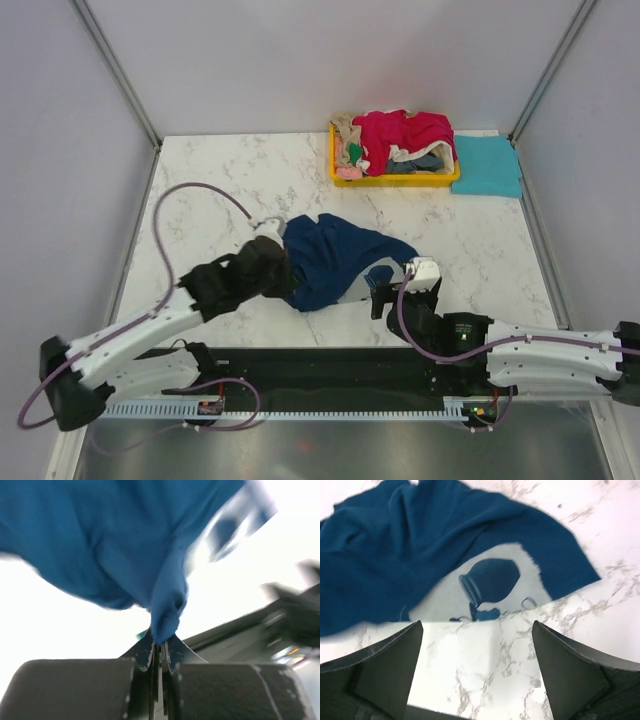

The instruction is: Fold and stack the t-shirts

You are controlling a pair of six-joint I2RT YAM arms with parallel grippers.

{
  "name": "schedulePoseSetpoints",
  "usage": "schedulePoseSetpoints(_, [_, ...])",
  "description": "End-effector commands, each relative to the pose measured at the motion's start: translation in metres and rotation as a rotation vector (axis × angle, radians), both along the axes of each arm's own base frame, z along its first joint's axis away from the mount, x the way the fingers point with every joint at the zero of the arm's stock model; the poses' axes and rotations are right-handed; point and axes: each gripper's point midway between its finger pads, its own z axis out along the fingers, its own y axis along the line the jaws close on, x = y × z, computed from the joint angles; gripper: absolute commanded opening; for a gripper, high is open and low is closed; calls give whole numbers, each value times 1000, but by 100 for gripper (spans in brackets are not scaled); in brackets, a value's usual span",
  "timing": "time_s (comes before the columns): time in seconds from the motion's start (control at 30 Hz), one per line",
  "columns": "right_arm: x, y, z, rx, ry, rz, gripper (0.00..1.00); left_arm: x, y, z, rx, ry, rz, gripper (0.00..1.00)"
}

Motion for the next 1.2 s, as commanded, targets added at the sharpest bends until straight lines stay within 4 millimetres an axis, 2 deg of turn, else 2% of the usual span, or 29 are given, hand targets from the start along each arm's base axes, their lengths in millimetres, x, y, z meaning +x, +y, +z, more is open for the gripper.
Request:
schedulePoseSetpoints(0.0, [19,-8,23,52,-39,-43,98,7,90,96,139,-261,193,2])
schedulePoseSetpoints(0.03, [22,-7,27,61,-39,-39,98,12,110,125,140,-345,264,2])
schedulePoseSetpoints(0.07, [27,-9,29,48,-45,-42,98,9,125,139,123,-393,299,2])
schedulePoseSetpoints(0.1, [34,-12,33,57,-52,-63,98,8,135,144,136,-419,324,2])
schedulePoseSetpoints(0.13, [37,-7,34,56,-42,-53,98,7,152,147,177,-441,364,2])
schedulePoseSetpoints(0.2, [44,-5,28,33,-20,-63,98,0,169,148,166,-447,433,2])
schedulePoseSetpoints(0.3, [51,1,21,31,20,-68,98,-7,192,140,160,-461,516,3])
schedulePoseSetpoints(0.33, [53,2,12,12,42,-70,98,-8,196,131,173,-462,530,4])
schedulePoseSetpoints(0.4, [60,3,5,20,72,-76,98,-11,202,123,156,-467,557,8])
schedulePoseSetpoints(0.53, [73,4,4,126,103,-60,97,-10,208,131,161,-496,571,8])
schedulePoseSetpoints(0.57, [84,-3,8,174,93,-85,96,-10,209,131,179,-494,565,7])
schedulePoseSetpoints(0.6, [81,3,3,216,133,-44,95,-11,214,133,186,-492,597,6])
schedulePoseSetpoints(0.67, [89,-2,0,269,152,-46,95,-16,226,131,191,-475,655,2])
schedulePoseSetpoints(0.7, [88,6,-5,300,178,1,94,-22,238,130,182,-461,722,2])
schedulePoseSetpoints(0.77, [93,15,-2,339,174,45,92,-28,248,132,132,-470,765,2])
schedulePoseSetpoints(0.87, [94,39,-25,339,255,122,89,-31,249,134,61,-503,744,2])
schedulePoseSetpoints(0.93, [99,56,-23,375,266,174,88,-29,244,133,38,-505,734,2])
schedulePoseSetpoints(0.97, [99,62,-38,363,308,188,87,-29,244,133,40,-504,731,2])
schedulePoseSetpoints(1.03, [109,74,-35,376,304,209,87,-28,242,131,57,-498,726,2])
schedulePoseSetpoints(1.07, [112,76,-48,355,331,207,87,-26,239,130,71,-493,721,2])
schedulePoseSetpoints(1.1, [120,82,-43,359,320,211,87,-25,238,130,81,-490,716,2])
schedulePoseSetpoints(1.17, [126,91,-50,359,332,227,86,-24,236,129,100,-483,708,2])
